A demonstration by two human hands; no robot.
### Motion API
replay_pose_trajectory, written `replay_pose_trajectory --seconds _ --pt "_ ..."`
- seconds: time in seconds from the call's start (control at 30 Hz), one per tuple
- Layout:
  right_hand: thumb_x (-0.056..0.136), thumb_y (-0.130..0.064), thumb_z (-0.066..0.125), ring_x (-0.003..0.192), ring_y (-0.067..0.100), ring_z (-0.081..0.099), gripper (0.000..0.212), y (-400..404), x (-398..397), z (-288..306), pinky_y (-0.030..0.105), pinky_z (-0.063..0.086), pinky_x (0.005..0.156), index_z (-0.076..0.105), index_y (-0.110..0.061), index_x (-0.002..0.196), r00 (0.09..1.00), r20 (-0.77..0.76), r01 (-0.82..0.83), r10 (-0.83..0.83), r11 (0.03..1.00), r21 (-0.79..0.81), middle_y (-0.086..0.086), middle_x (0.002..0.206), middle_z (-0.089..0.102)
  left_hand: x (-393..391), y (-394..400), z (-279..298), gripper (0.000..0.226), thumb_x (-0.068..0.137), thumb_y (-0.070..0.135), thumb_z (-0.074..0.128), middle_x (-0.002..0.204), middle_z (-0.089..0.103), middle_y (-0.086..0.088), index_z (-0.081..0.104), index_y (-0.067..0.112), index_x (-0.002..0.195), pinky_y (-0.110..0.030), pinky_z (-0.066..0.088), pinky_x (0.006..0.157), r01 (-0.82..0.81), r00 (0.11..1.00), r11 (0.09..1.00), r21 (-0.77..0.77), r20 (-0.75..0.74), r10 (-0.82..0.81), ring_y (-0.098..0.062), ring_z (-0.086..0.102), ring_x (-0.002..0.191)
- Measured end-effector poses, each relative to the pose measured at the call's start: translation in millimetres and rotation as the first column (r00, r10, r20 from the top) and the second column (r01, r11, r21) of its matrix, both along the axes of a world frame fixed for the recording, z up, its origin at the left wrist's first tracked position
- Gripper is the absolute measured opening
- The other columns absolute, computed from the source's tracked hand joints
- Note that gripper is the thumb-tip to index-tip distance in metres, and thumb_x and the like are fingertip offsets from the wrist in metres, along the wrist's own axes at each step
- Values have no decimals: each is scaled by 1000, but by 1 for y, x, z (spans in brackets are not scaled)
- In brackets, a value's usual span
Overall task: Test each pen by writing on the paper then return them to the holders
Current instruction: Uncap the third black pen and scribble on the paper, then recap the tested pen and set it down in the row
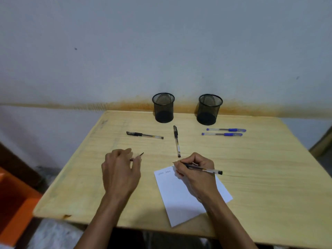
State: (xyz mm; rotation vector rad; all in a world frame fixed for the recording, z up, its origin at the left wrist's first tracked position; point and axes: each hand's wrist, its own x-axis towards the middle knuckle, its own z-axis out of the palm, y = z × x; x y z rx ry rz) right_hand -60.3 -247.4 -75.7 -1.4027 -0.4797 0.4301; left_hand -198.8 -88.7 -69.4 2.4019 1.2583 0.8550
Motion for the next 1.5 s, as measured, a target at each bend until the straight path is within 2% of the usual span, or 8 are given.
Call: replay_pose_trajectory --seconds 0.13,0.3,0.47,0.6,0.77,0.93,1.17,1.5 --pt "81 9 76 60 32 65 16 1 0 -1 51 57 61 64 2 72 1000 -16 -12 12 1000 7 25 69 69 5 6 7 25 92 37 60 101 63 -11 70 15 85 -43 42 86 -45 976 997 -63 -214 30 -35 52 103" --pt "79 7 75 63 33 62 19 2 0 -2 41 51 61 57 0 76 990 -122 -68 76 995 73 28 71 67 4 5 10 18 93 27 61 104 65 -9 76 18 98 -43 37 90 -24 978 999 -43 -210 14 -32 53 105" --pt "76 4 82 70 31 69 16 0 -2 5 50 60 72 66 0 78 986 -146 -73 81 995 63 20 75 73 -1 -8 23 8 88 25 68 81 70 6 74 21 92 -31 47 74 91 996 987 -130 14 -90 -22 65 85" --pt "77 2 82 83 23 77 17 -12 -7 33 31 62 75 77 -13 82 990 -116 -74 79 996 48 5 83 80 -7 -24 35 21 88 22 71 84 69 14 74 20 108 -1 37 67 205 968 962 -181 186 -171 7 60 82" --pt "79 1 81 82 20 77 15 -27 -13 68 32 64 71 74 -5 91 997 15 -72 71 995 64 5 86 80 -6 -36 46 13 87 16 73 93 71 17 78 24 96 -8 43 74 382 887 918 -107 321 -332 3 63 92" --pt "79 -16 83 83 5 73 12 -39 -16 82 23 61 63 78 -22 88 985 139 -90 101 993 -81 -11 85 78 -5 -47 48 17 88 10 72 95 70 15 77 25 95 -14 47 77 470 822 880 -71 400 -406 -5 66 97" --pt "77 -23 84 85 6 72 13 -39 -16 80 26 62 66 79 -17 87 975 204 -57 87 988 -146 -11 84 77 -5 -52 49 17 88 24 65 97 69 17 77 25 99 -22 50 82 546 780 837 -32 384 -494 -10 66 99" --pt "73 -11 87 82 2 71 17 -37 -28 80 9 50 70 78 -23 80 949 307 -64 69 998 -28 -11 83 75 -9 -55 63 13 88 13 65 91 69 11 76 16 95 -17 48 77 575 739 812 101 363 -568 -7 66 90"
